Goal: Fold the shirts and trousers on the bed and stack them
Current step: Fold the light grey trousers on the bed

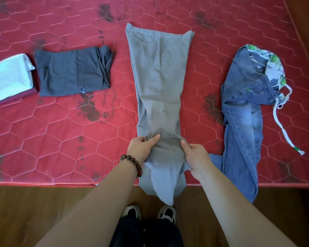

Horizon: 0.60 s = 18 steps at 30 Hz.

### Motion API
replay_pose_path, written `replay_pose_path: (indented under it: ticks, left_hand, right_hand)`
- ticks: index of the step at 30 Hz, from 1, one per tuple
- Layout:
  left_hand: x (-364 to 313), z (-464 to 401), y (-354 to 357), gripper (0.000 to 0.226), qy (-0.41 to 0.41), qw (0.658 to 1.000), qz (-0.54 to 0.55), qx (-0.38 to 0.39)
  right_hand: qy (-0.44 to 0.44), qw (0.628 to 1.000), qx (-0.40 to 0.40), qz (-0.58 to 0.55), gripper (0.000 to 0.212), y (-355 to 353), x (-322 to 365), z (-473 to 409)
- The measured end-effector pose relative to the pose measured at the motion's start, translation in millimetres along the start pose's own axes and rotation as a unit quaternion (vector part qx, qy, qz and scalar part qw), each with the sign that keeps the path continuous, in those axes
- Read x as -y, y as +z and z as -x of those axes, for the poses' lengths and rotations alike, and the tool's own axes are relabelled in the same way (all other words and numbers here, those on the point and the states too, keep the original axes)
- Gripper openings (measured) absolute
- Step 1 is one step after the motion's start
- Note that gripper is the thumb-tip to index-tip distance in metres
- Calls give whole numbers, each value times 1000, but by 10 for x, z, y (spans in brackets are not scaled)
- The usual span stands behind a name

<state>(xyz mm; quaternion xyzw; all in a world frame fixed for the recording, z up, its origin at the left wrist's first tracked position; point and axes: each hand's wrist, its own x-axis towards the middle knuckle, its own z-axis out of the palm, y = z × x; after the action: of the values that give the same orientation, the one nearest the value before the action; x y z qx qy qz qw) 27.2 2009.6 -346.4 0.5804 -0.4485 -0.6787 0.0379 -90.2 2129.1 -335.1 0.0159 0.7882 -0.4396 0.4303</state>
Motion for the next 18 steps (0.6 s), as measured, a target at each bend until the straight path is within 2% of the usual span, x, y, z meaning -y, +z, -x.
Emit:
replay_pose_path:
  ticks: [1, 2, 6, 9, 11, 13, 15, 17, 18]
  left_hand:
    - [-9, 2, -18, 76, -14, 1000, 16, 0]
    - [-11, 6, -25, 78, -24, 999, 30, 2]
    - [-8, 3, 1, 52, -26, 1000, -9, -10]
    - [12, -51, 18, 32, 17, 997, -58, -38]
    - [4, -50, 10, 21, 32, 997, -47, -55]
    - [-1, -33, 0, 34, 53, 996, -12, -70]
    - [-22, -12, -19, 52, 57, 995, 8, -84]
    - [-16, -30, -51, 53, 23, 996, 19, -86]
    - [1, -48, -71, 52, 0, 997, 21, -79]
  right_hand:
    - [30, 999, 22, -34, 34, -9, 25, 6]
    - [51, 996, 42, -59, 28, -13, 48, 17]
    - [41, 996, 70, -41, 12, -1, 88, 21]
    - [46, 996, 48, -61, 9, -13, 94, 1]
    - [57, 993, 41, -90, 18, -17, 100, -14]
    - [62, 990, 39, -118, 29, -27, 99, -34]
    - [55, 987, 37, -147, 29, -49, 135, -18]
    - [44, 985, 38, -164, 24, -83, 133, -17]
    - [42, 987, 30, -152, 34, -88, 114, -26]
